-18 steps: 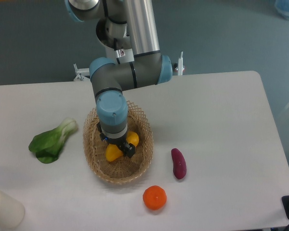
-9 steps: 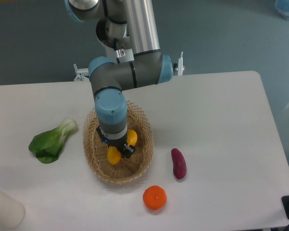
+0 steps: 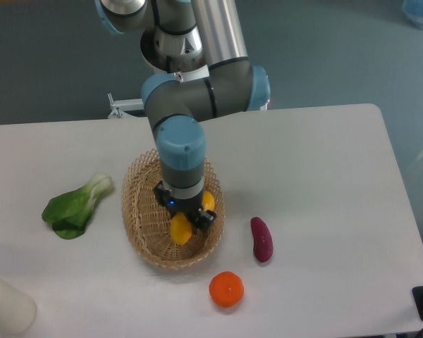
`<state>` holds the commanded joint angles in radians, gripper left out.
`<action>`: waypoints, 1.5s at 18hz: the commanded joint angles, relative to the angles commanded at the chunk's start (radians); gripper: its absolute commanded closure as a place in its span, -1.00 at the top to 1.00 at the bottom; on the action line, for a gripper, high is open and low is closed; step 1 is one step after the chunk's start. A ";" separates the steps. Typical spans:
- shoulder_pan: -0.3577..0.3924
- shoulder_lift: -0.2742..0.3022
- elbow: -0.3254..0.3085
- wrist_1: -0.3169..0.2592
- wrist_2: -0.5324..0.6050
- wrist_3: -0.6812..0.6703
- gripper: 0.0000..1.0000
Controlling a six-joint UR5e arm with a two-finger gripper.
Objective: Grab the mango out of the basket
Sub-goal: 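Lift the grasped mango up out of the basket, then carry the held mango up and away from the basket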
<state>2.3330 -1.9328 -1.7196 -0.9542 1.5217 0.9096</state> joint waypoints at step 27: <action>0.339 -0.035 0.156 -0.112 0.017 0.503 -0.42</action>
<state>2.6721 -1.9681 -1.5632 -1.0661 1.5386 1.4126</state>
